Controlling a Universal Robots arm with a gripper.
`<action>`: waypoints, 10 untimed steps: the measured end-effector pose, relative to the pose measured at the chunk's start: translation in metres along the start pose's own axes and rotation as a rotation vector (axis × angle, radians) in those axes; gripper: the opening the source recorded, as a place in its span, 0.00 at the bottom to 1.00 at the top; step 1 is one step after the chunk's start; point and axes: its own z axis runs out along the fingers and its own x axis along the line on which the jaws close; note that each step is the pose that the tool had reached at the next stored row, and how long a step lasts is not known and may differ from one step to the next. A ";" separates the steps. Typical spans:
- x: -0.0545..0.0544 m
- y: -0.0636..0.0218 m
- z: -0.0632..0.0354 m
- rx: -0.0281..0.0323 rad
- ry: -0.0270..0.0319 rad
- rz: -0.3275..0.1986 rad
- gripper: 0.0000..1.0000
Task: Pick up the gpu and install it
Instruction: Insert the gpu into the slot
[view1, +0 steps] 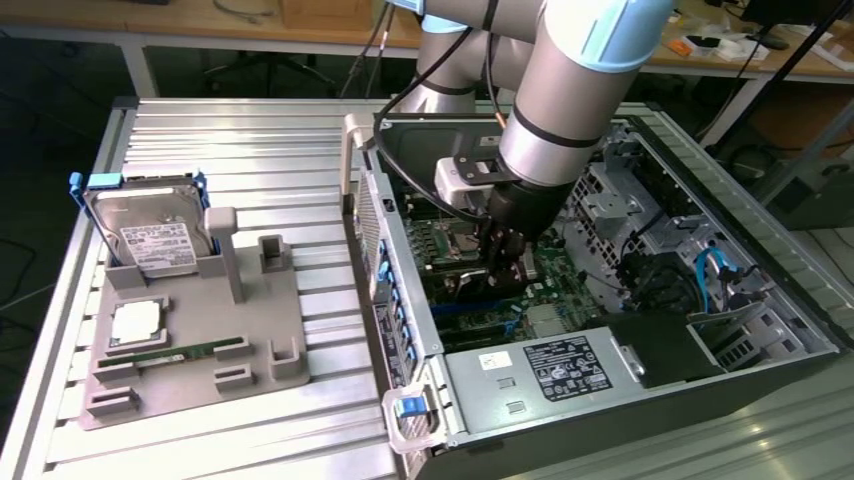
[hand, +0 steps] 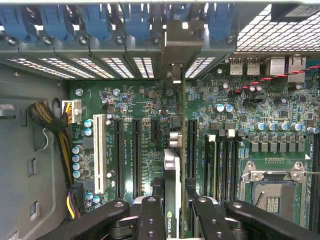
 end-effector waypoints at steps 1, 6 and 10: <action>0.000 0.0000 0.0000 0.0000 0.0000 0.000 0.27; 0.000 0.0000 0.0000 0.0000 0.0000 0.000 0.27; 0.000 0.0000 0.0000 0.0000 0.0000 0.000 0.27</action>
